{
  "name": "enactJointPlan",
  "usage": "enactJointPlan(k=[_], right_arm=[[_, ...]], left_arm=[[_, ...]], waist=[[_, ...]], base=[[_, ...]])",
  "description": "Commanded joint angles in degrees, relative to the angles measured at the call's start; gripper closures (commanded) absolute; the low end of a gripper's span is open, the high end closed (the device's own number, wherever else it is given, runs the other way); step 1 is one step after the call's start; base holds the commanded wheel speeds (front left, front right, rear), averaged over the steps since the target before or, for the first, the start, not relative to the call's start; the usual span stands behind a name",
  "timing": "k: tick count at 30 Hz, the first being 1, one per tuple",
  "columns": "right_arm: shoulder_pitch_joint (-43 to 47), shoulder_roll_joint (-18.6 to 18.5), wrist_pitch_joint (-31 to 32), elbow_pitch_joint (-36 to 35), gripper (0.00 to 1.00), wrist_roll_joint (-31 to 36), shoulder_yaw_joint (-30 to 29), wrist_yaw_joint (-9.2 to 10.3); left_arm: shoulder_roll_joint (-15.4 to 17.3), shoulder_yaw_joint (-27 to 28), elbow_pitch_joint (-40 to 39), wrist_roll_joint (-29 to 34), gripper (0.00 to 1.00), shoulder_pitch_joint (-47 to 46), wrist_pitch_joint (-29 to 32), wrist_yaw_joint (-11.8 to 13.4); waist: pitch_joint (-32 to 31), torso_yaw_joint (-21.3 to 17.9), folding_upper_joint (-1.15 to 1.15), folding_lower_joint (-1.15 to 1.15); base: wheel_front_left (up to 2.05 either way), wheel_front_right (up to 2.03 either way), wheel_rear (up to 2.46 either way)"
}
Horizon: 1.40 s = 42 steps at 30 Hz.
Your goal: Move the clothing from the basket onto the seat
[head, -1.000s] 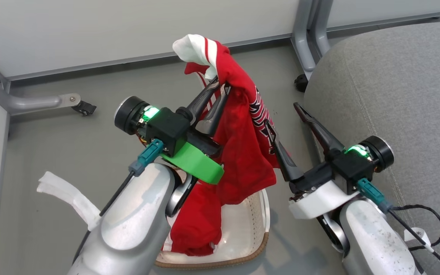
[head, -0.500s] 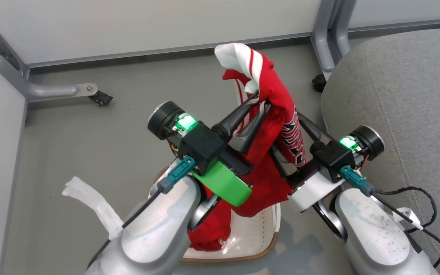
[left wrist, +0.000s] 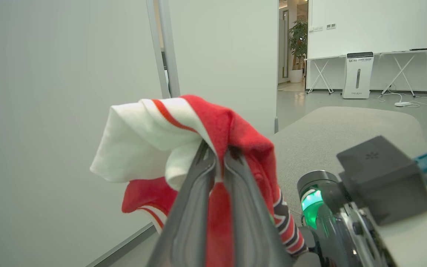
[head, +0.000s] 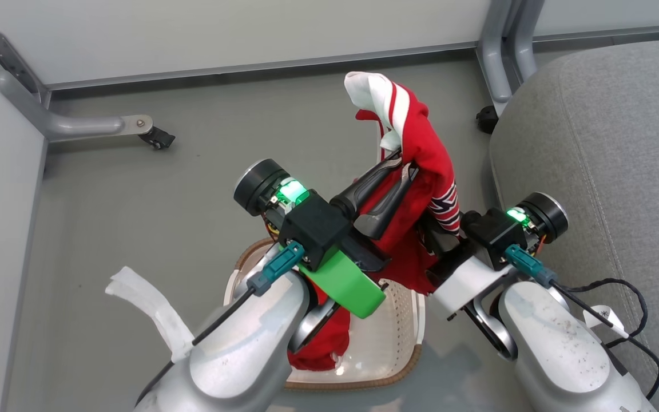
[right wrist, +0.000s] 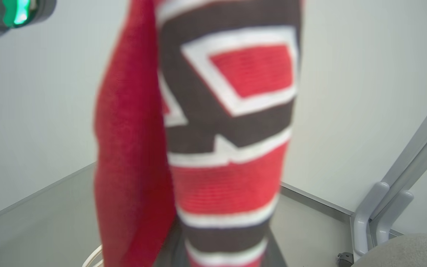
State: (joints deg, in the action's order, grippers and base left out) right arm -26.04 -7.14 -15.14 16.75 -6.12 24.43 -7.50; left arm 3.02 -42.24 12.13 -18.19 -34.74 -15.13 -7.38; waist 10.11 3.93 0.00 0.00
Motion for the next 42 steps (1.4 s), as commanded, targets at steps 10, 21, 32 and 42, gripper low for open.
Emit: enactJointPlan(k=[10,21,32,42], right_arm=[[1.1,0.1,0.0,-0.8,1.00,-1.0,-1.0,0.02],[1.3,0.3,0.0,-0.4,1.00,-0.8,-3.6,0.02],[2.0,1.5,0.0,-1.2,1.00,-0.6,-6.4,0.02],[3.5,2.5,0.0,-3.1,1.00,-0.7,-10.8,0.02]], left_arm=[[-0.1,1.1,1.2,0.5,0.00,0.2,0.0,-0.1],[-0.1,1.5,1.4,1.3,0.00,0.6,0.0,-0.1],[0.3,1.8,2.2,2.3,0.00,0.8,0.0,0.0],[1.5,0.6,3.4,3.0,0.00,-0.6,0.0,-0.1]], waist=[[0.5,-0.4,0.00,0.00],[1.2,-0.3,0.00,0.00],[2.6,-5.3,0.00,0.00],[5.3,-12.3,0.00,0.00]], base=[[0.00,0.00,0.00],[0.00,0.00,0.00],[0.00,0.00,0.00],[0.00,0.00,0.00]])
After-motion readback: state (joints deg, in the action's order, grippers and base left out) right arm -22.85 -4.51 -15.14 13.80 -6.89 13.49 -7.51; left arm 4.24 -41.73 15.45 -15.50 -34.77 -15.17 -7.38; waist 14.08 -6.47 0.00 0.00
